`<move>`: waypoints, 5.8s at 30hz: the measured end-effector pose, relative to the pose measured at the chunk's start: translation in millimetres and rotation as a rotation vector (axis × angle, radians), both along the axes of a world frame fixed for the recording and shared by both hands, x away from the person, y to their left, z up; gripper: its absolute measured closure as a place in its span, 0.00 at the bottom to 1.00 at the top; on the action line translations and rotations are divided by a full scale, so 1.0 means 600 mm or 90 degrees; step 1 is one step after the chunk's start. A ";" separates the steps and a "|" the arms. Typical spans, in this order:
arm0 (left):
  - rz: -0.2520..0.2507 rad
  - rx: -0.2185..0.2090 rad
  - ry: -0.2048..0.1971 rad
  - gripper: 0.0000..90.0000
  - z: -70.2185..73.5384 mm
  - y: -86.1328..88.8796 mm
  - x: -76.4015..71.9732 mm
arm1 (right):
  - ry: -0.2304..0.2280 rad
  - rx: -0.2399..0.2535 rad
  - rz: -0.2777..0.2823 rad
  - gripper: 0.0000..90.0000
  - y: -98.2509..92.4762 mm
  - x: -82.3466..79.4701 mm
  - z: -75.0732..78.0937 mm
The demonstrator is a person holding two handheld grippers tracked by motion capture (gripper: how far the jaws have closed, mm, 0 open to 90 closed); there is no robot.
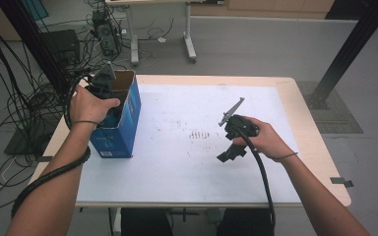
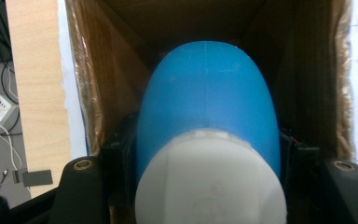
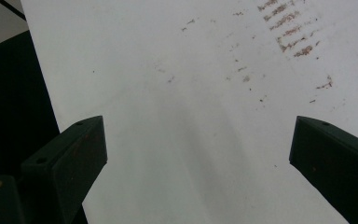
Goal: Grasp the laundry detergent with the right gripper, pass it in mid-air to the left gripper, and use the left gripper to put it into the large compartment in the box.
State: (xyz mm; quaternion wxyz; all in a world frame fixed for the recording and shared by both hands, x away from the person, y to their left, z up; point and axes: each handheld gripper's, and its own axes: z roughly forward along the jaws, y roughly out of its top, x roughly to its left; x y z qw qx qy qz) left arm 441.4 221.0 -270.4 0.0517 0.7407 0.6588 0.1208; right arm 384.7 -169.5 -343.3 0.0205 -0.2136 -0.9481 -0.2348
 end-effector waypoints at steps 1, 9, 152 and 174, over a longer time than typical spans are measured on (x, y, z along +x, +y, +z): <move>-0.001 0.001 0.000 0.42 0.000 -0.001 0.000 | 0.001 0.000 0.000 0.04 0.000 0.000 -0.001; -0.003 0.003 0.000 0.42 -0.001 -0.002 0.001 | 0.002 0.001 0.000 0.04 0.000 0.001 -0.001; -0.044 -0.047 -0.017 0.10 0.166 -0.012 -0.031 | -0.001 -0.016 -0.006 0.04 -0.001 0.011 0.005; -0.150 -0.095 -0.013 0.08 0.208 -0.103 -0.048 | -0.001 -0.013 -0.017 0.04 -0.007 0.011 0.006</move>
